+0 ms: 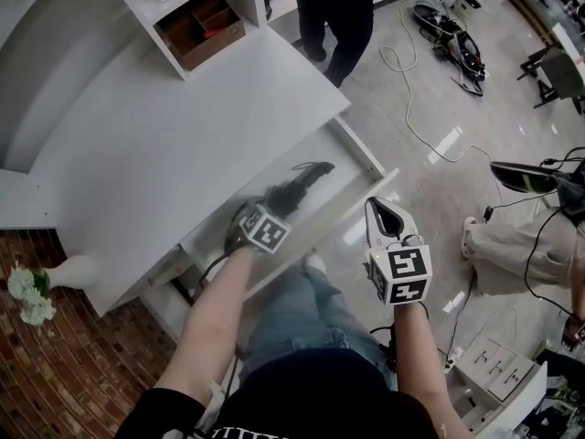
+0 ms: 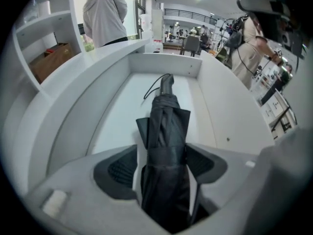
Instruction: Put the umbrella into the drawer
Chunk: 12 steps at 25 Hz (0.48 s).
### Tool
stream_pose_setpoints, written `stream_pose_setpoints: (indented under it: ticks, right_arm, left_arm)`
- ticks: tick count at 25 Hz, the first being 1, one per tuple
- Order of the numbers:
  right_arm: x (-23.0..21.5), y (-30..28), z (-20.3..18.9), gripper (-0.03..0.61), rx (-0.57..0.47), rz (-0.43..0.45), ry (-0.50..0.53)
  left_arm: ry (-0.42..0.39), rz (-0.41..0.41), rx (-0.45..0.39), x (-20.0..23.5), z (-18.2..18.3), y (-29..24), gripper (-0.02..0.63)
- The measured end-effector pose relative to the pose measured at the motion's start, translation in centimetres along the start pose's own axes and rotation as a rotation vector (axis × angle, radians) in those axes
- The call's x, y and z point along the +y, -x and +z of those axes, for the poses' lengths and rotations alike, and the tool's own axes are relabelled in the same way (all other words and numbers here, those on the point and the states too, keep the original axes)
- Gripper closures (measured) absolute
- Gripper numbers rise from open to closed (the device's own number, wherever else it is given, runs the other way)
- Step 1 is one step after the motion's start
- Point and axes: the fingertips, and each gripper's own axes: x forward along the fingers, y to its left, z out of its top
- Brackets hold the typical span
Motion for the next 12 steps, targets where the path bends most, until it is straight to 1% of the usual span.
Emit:
stream_pose_setpoints:
  ticks: [8,12]
  right_arm:
    - [0.6,0.9,2.3,0.574,-0.046,0.040,0.026]
    - [1.1,1.3,3.7,0.574,-0.075,0.061,0.046]
  left_arm:
    - [0.019,0.052,-0.067,0.3,0.9,3.9,0.305]
    - [0.038,0.058,-0.107,0.1,1.3,5.8,0.305]
